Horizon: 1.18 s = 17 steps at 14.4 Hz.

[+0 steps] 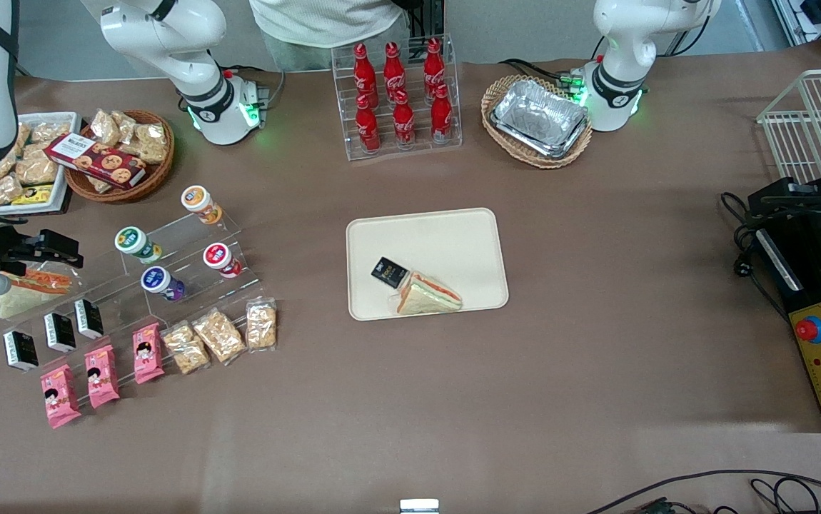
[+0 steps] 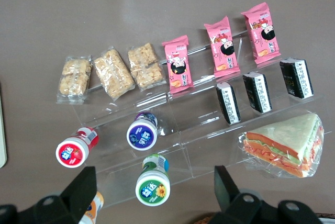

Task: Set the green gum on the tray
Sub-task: 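Move the right gripper over the acrylic rack toward the green-lidded gum bottle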

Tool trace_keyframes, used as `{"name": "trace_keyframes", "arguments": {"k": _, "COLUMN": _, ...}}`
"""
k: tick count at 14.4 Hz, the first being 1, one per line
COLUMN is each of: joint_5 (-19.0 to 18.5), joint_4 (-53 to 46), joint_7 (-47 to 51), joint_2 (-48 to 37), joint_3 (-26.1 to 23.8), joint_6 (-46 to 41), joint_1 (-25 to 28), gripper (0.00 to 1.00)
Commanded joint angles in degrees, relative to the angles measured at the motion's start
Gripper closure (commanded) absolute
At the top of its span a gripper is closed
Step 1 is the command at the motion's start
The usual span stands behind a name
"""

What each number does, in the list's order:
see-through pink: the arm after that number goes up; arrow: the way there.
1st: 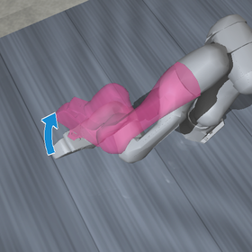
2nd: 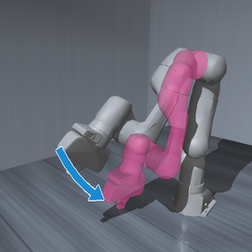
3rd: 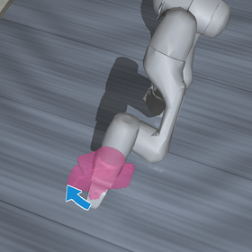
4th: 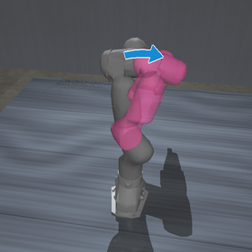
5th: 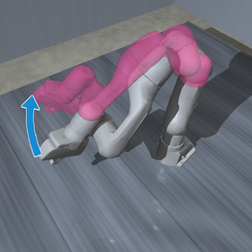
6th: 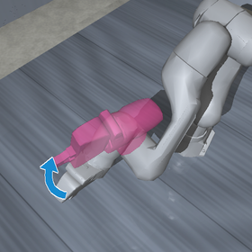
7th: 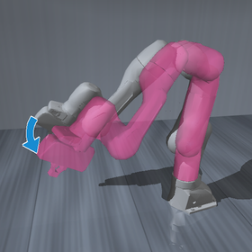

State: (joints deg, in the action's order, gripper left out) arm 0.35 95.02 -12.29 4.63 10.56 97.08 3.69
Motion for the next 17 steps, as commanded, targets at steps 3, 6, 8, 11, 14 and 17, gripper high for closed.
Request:
{"name": "trace_keyframes", "arguments": {"k": 3, "joint_5": 0.97, "joint_4": 0.34, "joint_7": -1.07, "joint_2": -0.41, "joint_3": 0.16, "joint_6": -0.13, "joint_1": -0.26, "gripper": 0.0}}
{"name": "trace_keyframes", "arguments": {"k": 6, "joint_5": 1.23, "joint_4": 0.6, "joint_7": -0.98, "joint_2": -0.06, "joint_3": 0.16, "joint_6": -0.22, "joint_1": -0.26, "gripper": 0.0}}
{"name": "trace_keyframes", "arguments": {"k": 8, "joint_5": 1.23, "joint_4": 3.14, "joint_7": -1.07, "joint_2": -1.54, "joint_3": 0.6, "joint_6": 0.21, "joint_1": -0.96, "gripper": 0.0}}
{"name": "trace_keyframes", "arguments": {"k": 11, "joint_5": 1.14, "joint_4": 8.48, "joint_7": -1.07, "joint_2": -4.79, "joint_3": 1.3, "joint_6": 2.13, "joint_1": -1.14, "gripper": 0.0}}
{"name": "trace_keyframes", "arguments": {"k": 14, "joint_5": 1.05, "joint_4": 20.25, "joint_7": -1.07, "joint_2": -12.87, "joint_3": 1.48, "joint_6": 7.5, "joint_1": -1.05, "gripper": 0.0}}
{"name": "trace_keyframes", "arguments": {"k": 17, "joint_5": 1.14, "joint_4": 25.12, "joint_7": -0.89, "joint_2": -15.7, "joint_3": 1.39, "joint_6": 9.36, "joint_1": -1.05, "gripper": 0.0}}
